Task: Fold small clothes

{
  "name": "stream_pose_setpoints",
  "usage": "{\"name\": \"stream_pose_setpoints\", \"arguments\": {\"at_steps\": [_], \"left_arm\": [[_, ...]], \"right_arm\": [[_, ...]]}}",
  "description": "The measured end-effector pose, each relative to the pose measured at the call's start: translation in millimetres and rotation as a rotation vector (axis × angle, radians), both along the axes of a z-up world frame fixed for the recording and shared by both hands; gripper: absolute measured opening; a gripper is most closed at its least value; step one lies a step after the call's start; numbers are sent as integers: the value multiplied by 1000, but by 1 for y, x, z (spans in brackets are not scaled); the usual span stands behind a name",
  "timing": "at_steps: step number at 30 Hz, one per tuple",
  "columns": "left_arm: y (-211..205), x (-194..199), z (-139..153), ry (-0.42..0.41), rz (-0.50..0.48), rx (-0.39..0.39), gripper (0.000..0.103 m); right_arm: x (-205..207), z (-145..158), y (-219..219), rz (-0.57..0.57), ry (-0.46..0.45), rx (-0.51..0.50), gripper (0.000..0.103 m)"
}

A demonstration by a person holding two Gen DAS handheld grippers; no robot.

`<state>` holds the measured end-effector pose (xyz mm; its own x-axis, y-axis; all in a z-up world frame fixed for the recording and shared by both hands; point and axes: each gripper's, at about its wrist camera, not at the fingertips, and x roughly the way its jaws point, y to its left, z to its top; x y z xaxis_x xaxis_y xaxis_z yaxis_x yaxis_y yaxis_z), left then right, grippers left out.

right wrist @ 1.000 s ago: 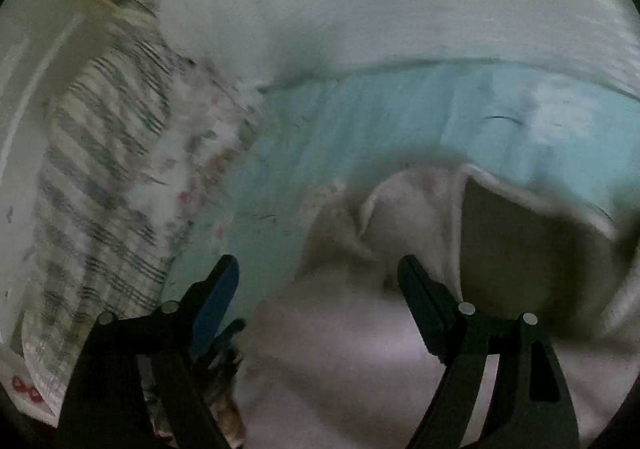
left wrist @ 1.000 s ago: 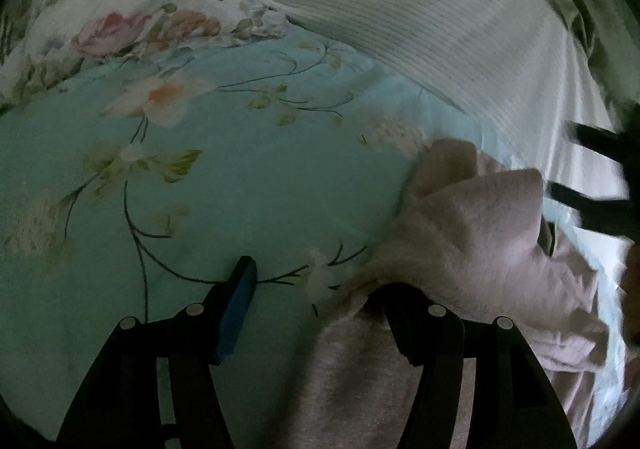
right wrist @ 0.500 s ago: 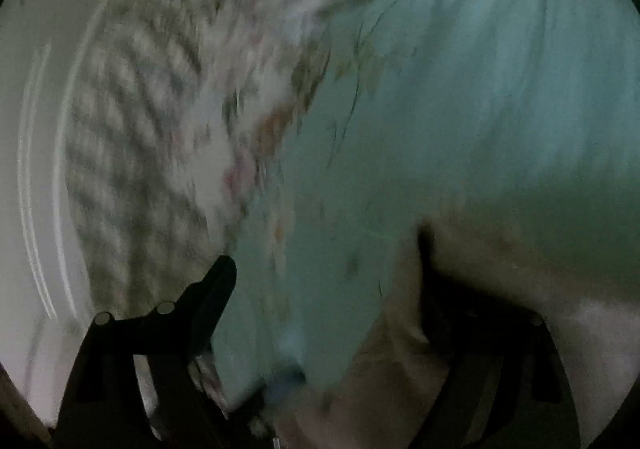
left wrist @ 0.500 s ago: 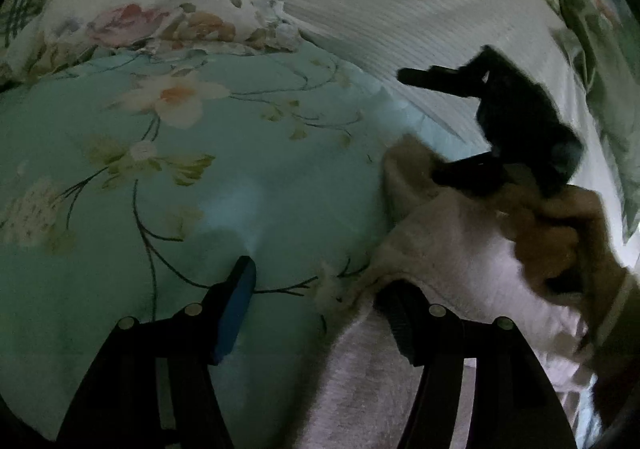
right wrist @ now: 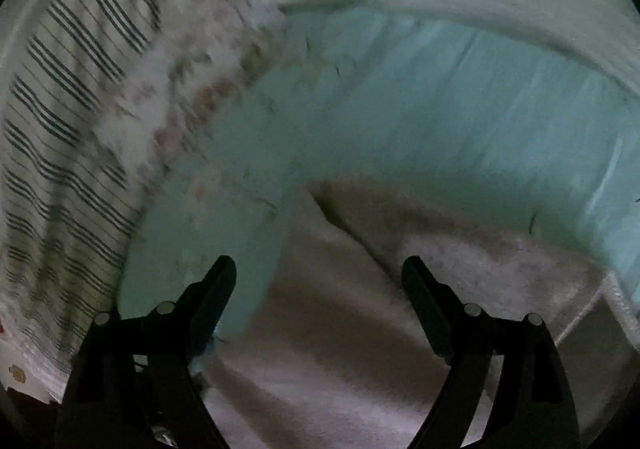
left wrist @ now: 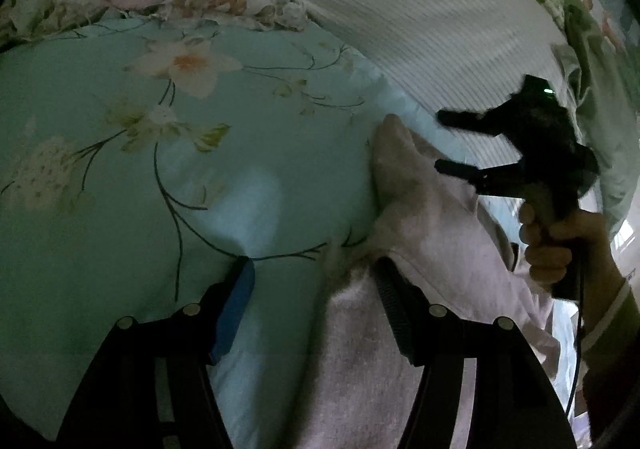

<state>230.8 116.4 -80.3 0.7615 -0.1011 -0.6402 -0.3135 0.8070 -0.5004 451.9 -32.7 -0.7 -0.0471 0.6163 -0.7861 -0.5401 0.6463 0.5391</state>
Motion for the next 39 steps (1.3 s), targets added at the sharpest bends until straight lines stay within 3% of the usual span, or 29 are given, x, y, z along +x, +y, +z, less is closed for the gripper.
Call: {"name": "stream_pose_setpoints", "arguments": {"at_steps": [3,6,7,11,14,16,20,22,24,26,28,31,35,38,39], "left_arm": [[-4,3,-1,8,0,24,66],[-2,-3,0,-13,58,43,66],[1,-6,0,-18,86,38,66],[19,-12,-5,-38,142,-40,60],[21,-14,-2,-27,141,-40,60],[18,-11,4,-11,89,-42,65],[4,11,24,-2,-51,-30,66],[-8,32,39,14,-117,22,73],[-22,58,45,85,-159,143,77],[-32,78,39,172,-146,308,73],[-32,85,22,247,-166,375,63],[-15,75,13,248,-160,378,63],[-4,60,26,230,-122,354,60],[-6,58,47,128,-142,250,60],[-11,63,55,90,-176,209,60]], "right_arm": [[-2,-20,17,61,58,28,87],[1,-27,30,50,198,301,88],[2,-29,31,23,211,341,90],[5,-31,16,-148,155,380,90],[-3,-13,-23,-293,62,356,91],[-18,2,-46,-314,21,362,91],[-58,23,-76,-343,4,408,91],[-86,26,-97,-388,2,453,90],[-114,24,-124,-440,-1,485,90],[-140,23,-149,-497,-25,467,90],[-164,25,-179,-552,-61,434,90],[-198,30,-231,-656,-132,357,90],[-230,39,-296,-781,-217,273,90],[-242,44,-333,-865,-265,260,86],[-242,44,-338,-877,-269,256,77]]}}
